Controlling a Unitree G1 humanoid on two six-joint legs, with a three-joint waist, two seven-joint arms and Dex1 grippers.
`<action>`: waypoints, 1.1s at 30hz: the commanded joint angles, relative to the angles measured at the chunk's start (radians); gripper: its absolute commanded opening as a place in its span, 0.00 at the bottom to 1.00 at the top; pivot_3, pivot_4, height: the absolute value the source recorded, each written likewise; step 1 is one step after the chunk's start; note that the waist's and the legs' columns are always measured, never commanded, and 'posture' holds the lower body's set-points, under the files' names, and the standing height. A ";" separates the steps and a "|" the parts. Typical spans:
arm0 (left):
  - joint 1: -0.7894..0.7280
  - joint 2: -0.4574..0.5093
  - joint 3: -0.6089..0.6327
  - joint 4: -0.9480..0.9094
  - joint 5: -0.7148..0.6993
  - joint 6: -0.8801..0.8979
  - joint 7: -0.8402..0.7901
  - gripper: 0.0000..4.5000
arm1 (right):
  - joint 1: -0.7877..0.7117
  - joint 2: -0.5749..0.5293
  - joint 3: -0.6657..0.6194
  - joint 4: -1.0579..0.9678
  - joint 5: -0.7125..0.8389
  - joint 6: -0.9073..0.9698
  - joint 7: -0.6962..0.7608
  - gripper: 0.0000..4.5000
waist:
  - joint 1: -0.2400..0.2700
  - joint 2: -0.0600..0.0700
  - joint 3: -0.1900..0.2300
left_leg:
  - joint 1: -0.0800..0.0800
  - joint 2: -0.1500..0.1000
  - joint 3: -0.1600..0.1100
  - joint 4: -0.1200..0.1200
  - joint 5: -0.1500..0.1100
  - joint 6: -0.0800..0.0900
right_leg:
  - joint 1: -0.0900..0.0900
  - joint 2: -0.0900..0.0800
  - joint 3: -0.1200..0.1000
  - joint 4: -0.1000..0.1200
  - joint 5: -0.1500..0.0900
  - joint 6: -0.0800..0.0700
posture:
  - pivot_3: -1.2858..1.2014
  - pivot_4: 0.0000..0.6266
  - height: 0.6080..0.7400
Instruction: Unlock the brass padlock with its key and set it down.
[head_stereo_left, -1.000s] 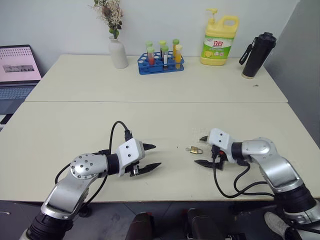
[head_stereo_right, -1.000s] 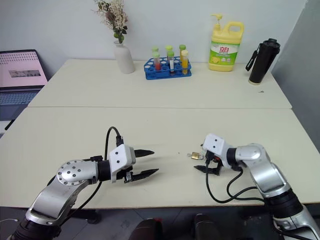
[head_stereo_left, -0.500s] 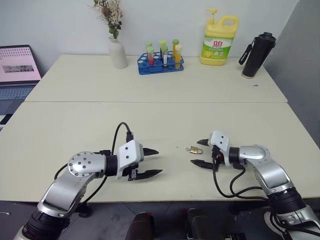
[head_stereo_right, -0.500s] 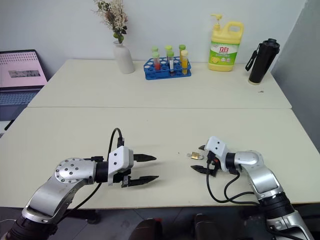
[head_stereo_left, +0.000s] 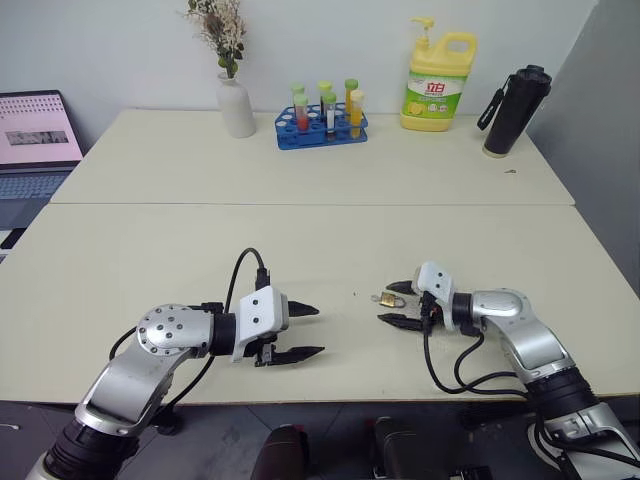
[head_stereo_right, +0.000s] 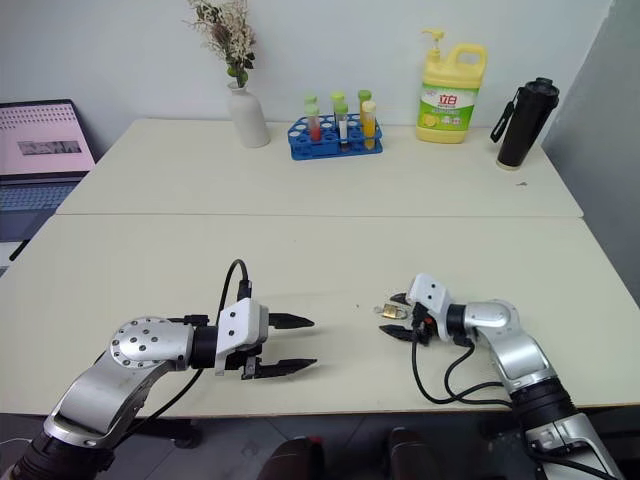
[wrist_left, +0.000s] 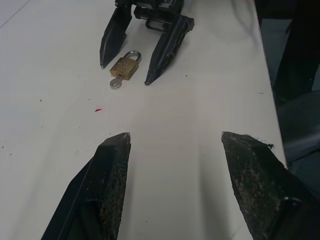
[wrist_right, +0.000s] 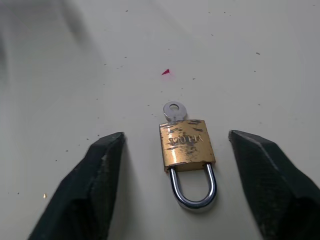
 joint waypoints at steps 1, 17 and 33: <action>-0.003 0.006 0.000 -0.029 0.000 -0.015 0.000 0.68 | 0.002 -0.022 0.007 0.020 -0.033 0.000 -0.004 0.49 | 0.000 0.000 0.000 | 0.000 0.000 0.000 0.000 0.000 0.000 | 0.000 0.000 0.000 0.000 0.000 0.000 | 0.52 0.24 1.00; -0.020 -0.052 0.077 0.003 -0.132 0.108 0.047 0.68 | -0.032 -0.123 0.043 -0.272 -0.285 -0.346 -0.109 0.21 | 0.000 0.000 0.000 | -0.001 0.000 0.000 0.000 0.000 0.000 | -0.001 0.000 0.000 0.000 0.000 0.000 | 0.52 0.24 1.00; -0.332 -0.114 0.150 0.111 -0.378 0.378 0.092 0.68 | -0.093 -0.154 -0.004 -0.263 -0.593 -0.774 -0.469 0.21 | 0.003 -0.002 -0.001 | -0.002 -0.001 0.000 0.001 0.000 0.000 | -0.001 0.000 0.000 0.000 0.000 0.000 | 0.52 0.24 1.00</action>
